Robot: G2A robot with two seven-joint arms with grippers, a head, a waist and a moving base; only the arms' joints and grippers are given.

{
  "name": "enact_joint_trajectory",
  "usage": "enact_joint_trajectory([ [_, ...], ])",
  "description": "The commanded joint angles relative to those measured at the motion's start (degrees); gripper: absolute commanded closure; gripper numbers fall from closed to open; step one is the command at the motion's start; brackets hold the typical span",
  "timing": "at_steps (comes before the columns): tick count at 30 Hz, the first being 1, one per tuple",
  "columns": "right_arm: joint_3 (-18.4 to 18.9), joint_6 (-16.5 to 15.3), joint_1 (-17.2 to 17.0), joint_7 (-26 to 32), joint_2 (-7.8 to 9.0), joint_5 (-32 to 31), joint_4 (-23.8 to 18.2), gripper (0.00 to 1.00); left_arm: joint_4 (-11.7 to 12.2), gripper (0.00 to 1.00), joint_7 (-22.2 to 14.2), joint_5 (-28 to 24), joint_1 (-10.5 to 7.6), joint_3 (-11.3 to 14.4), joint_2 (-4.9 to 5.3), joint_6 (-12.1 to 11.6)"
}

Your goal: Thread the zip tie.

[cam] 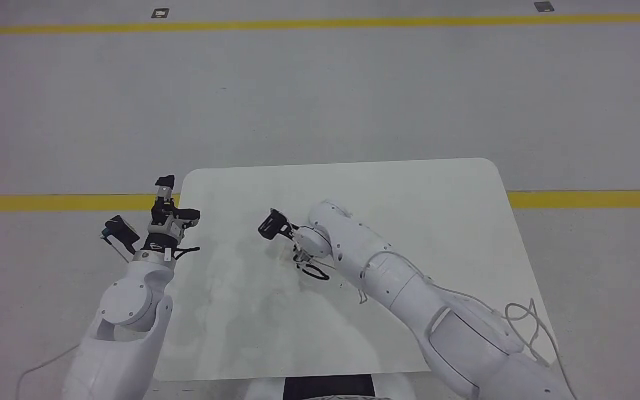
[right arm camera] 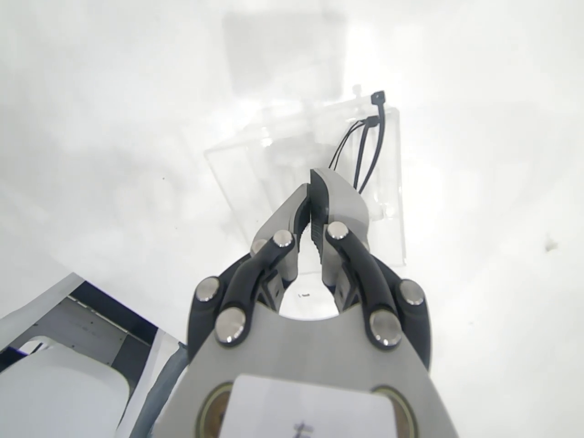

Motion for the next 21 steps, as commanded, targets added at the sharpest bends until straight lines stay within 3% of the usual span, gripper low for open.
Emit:
enact_joint_trajectory([
  [1, 0.04, 0.36, -0.37, 0.22, 0.14, -0.60, -0.43, 0.85, 0.00, 0.00, 0.00, 0.00, 0.00, 0.00, 0.00, 0.00],
  [3, -0.01, 0.65, -0.70, 0.39, 0.20, -1.13, -0.61, 0.82, 0.00, 0.00, 0.00, 0.00, 0.00, 0.00, 0.00, 0.00],
  [17, -0.24, -0.78, -0.09, -0.36, -0.70, -0.16, 2.29, 0.87, 0.00, 0.00, 0.00, 0.00, 0.00, 0.00, 0.00, 0.00],
  [21, -0.32, -1.99, 0.29, -1.08, -1.08, 0.66, 3.21, 0.96, 0.00, 0.00, 0.00, 0.00, 0.00, 0.00, 0.00, 0.00],
])
